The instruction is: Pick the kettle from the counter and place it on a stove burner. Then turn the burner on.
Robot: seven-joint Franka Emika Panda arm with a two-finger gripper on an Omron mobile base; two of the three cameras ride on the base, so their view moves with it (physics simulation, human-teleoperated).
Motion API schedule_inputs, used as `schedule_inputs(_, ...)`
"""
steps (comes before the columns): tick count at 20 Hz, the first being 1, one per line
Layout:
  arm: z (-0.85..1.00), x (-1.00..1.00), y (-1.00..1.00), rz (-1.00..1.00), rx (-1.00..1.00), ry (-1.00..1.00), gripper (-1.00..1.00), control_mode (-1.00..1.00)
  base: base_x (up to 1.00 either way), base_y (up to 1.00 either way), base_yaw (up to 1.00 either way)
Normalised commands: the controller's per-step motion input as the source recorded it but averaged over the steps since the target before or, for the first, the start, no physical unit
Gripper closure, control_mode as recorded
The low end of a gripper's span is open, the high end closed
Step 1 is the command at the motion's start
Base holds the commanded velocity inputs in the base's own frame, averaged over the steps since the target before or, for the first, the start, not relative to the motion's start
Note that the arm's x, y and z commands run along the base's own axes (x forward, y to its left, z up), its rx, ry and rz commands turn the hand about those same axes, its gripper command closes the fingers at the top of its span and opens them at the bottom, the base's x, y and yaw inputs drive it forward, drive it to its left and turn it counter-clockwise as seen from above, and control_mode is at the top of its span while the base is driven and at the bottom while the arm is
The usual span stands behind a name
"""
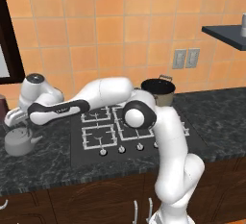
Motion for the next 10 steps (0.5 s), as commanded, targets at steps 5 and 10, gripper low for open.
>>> schedule_inputs(5,-0.12,0.11,0.01,0.00,0.00,0.00,-1.00,-1.00,0.00,0.00,0.00)
schedule_inputs(10,-0.13,0.16,0.10,0.00,0.00,0.00,-1.00,-1.00,0.00,0.00,0.00)
